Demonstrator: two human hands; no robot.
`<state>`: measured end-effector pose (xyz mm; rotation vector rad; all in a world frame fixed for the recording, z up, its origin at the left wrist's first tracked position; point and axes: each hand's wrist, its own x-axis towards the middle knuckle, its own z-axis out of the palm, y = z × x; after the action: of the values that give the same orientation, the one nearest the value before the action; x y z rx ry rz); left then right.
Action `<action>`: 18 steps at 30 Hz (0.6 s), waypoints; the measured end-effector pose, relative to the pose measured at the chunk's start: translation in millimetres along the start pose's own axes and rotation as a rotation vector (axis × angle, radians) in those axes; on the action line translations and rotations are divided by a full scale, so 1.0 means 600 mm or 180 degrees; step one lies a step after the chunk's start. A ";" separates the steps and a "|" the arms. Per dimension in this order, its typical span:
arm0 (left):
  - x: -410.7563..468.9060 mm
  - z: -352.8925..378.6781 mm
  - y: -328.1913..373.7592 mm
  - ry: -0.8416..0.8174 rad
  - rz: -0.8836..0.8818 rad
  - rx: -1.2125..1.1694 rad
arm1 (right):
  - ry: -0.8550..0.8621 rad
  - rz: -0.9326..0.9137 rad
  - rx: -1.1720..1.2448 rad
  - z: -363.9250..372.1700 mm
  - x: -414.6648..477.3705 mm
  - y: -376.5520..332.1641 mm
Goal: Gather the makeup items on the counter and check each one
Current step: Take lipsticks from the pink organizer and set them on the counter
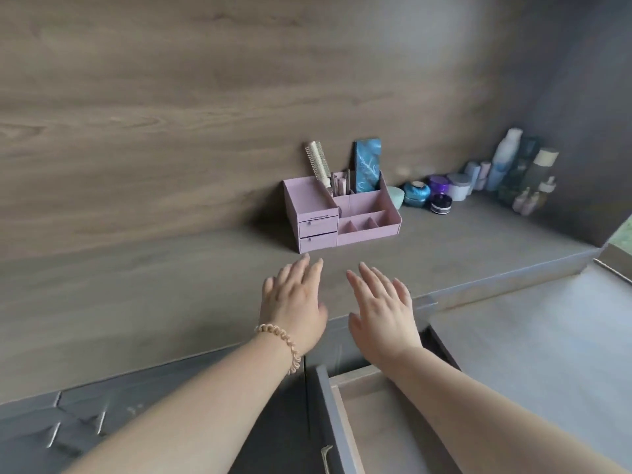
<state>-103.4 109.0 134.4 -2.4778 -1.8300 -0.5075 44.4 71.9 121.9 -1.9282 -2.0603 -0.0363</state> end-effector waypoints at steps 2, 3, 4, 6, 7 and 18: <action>0.029 0.017 -0.023 -0.0001 -0.0171 0.0070 | -0.0125 -0.0254 -0.0036 0.025 0.062 0.011; 0.041 0.024 -0.034 -0.0024 -0.0253 0.0084 | -0.0204 -0.0352 -0.0090 0.036 0.088 0.014; 0.053 0.031 -0.044 -0.0026 -0.0339 0.0093 | -0.0242 -0.0403 -0.0105 0.048 0.113 0.017; 0.077 0.046 -0.062 -0.0041 -0.0459 0.0130 | -0.0324 -0.0420 -0.0091 0.074 0.158 0.020; 0.085 0.049 -0.068 -0.0057 -0.0451 0.0146 | -0.0372 -0.0427 -0.0105 0.082 0.170 0.020; 0.236 0.112 -0.129 0.0152 0.0163 0.0290 | -0.0486 -0.0373 -0.0224 0.181 0.269 0.022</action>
<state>-122.4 278.1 95.5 -2.4247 -1.7271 -0.4657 27.9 254.9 56.2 -1.9018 -2.2989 0.0124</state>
